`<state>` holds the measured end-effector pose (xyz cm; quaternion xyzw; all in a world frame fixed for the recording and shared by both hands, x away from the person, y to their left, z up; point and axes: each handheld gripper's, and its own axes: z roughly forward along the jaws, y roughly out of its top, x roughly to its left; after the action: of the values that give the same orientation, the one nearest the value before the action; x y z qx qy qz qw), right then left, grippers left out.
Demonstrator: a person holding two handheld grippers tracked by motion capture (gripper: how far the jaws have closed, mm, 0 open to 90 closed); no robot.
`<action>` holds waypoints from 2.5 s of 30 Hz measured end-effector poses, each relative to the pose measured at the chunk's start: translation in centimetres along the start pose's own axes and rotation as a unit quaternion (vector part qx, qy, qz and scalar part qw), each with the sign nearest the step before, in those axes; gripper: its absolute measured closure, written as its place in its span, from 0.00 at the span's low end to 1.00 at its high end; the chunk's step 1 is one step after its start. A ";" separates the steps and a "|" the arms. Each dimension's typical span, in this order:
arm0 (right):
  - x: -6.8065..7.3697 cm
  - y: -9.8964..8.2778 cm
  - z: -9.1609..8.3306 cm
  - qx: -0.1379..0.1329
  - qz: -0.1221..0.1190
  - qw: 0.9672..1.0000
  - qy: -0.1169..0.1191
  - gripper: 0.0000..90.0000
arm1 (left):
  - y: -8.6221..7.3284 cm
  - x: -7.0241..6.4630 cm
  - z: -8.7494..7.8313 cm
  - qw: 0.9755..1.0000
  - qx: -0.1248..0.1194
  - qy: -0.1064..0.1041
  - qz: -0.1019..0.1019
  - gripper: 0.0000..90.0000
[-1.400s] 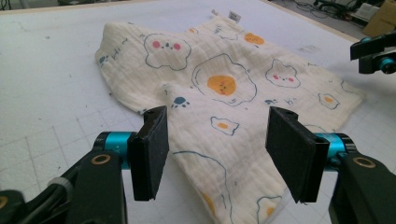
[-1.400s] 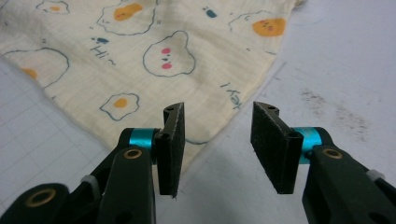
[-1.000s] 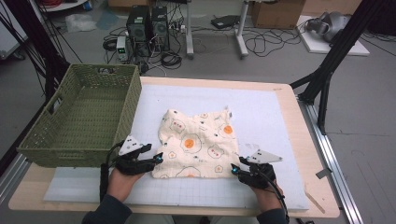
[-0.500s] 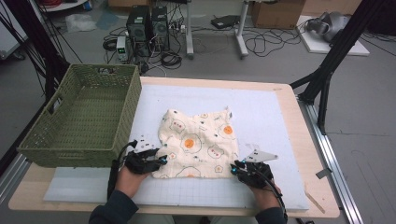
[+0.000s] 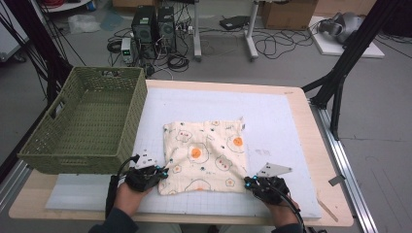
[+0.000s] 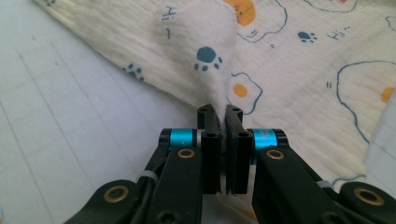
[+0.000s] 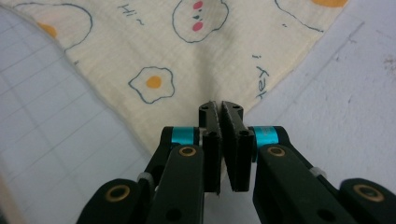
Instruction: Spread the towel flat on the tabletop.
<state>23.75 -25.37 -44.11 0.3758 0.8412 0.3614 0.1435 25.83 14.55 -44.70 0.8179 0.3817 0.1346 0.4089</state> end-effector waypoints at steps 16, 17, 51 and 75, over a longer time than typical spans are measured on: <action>-1.7 2.2 0.8 -0.045 0.014 0.998 -0.037 0.67 | 2.5 2.2 -0.2 0.996 -0.079 0.012 -0.034 0.53; -2.0 2.3 1.0 -0.047 0.016 0.998 -0.039 0.67 | 2.9 2.6 0.1 0.996 -0.080 0.014 -0.038 0.53; -9.1 4.5 2.3 -0.065 0.070 0.992 -0.081 0.45 | 8.1 8.6 8.6 0.992 -0.026 0.112 -0.053 0.45; -10.3 9.3 9.3 -0.003 0.013 0.996 -0.083 0.94 | 8.1 9.0 8.6 0.993 -0.059 0.094 -0.045 0.96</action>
<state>40.45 -24.07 -44.23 0.4151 0.8203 0.3332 0.2091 40.60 13.25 -44.73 0.7581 0.4460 0.2147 0.4245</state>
